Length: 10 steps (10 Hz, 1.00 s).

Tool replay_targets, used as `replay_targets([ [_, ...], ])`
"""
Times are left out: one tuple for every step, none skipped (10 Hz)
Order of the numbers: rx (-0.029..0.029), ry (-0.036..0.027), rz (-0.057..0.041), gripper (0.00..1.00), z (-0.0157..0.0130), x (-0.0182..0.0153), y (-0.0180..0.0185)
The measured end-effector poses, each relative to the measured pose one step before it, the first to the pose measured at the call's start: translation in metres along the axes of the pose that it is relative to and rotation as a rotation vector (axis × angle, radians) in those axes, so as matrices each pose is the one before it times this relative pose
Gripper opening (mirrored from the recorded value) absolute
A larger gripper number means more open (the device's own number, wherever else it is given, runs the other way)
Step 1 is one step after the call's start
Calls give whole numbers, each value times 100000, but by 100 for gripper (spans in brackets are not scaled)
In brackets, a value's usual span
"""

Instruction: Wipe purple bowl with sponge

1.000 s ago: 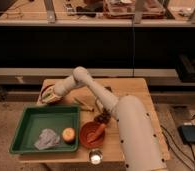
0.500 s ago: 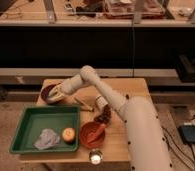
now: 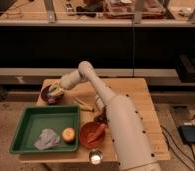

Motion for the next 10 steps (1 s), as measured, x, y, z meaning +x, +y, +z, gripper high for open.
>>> replay_targets([
  [-123,-529,638,0,626,473,-314],
  [52,-959,82,0,912,49,-465],
  [-317,-1086,-292,0,938,-228,-327],
  [-1253,-2041,-951,0,1659,-753,-305],
  [-1351,-1497,-632,0,1087,-576,27],
  [-1162,-981,-299,0,606,-416,277],
  [-2410,-941,-590,0,380,-721,852],
  [-1490,-234,157,0,-6,-339,852],
  [-451,70,394,0,-307,-76,480],
  [162,585,671,0,-874,69,598],
])
